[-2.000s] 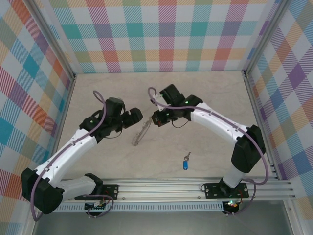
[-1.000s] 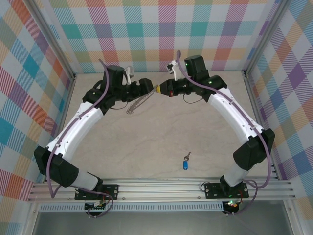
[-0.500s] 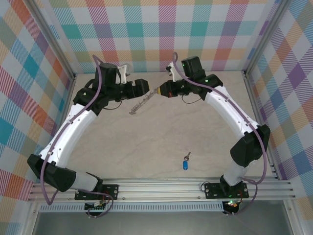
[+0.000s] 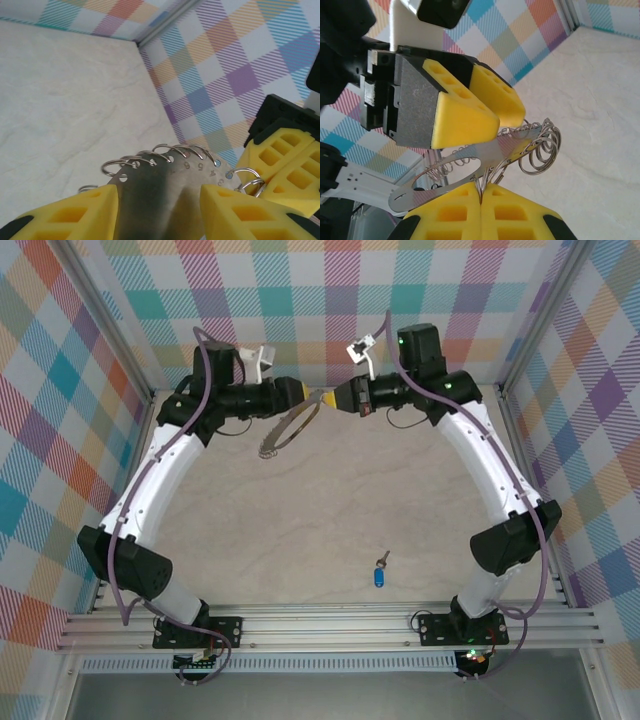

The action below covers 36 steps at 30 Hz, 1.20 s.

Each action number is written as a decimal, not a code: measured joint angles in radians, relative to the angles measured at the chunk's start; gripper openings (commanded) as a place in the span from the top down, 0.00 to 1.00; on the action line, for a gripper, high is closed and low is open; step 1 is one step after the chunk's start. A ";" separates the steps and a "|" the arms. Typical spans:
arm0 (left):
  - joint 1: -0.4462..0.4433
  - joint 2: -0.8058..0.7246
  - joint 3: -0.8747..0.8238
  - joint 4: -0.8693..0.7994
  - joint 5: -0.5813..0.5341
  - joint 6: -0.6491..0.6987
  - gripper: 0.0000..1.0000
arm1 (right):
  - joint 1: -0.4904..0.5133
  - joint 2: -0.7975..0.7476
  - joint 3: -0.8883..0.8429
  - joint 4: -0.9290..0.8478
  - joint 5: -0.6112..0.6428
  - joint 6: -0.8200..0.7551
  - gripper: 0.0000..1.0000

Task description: Put the keys on the keyring

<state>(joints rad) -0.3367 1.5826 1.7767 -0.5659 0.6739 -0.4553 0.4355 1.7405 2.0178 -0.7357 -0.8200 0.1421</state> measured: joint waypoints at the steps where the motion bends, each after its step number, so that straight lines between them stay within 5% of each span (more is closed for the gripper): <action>1: 0.000 0.003 0.010 0.006 0.012 -0.001 0.52 | 0.000 0.006 0.016 -0.008 -0.008 -0.002 1.00; 36: -0.037 0.029 -0.023 0.145 0.137 -0.053 0.56 | 0.000 0.082 0.019 -0.048 -0.064 0.003 1.00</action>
<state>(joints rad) -0.3740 1.6115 1.7542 -0.4213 0.8108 -0.5087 0.4355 1.8229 2.0373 -0.7841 -0.8841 0.1455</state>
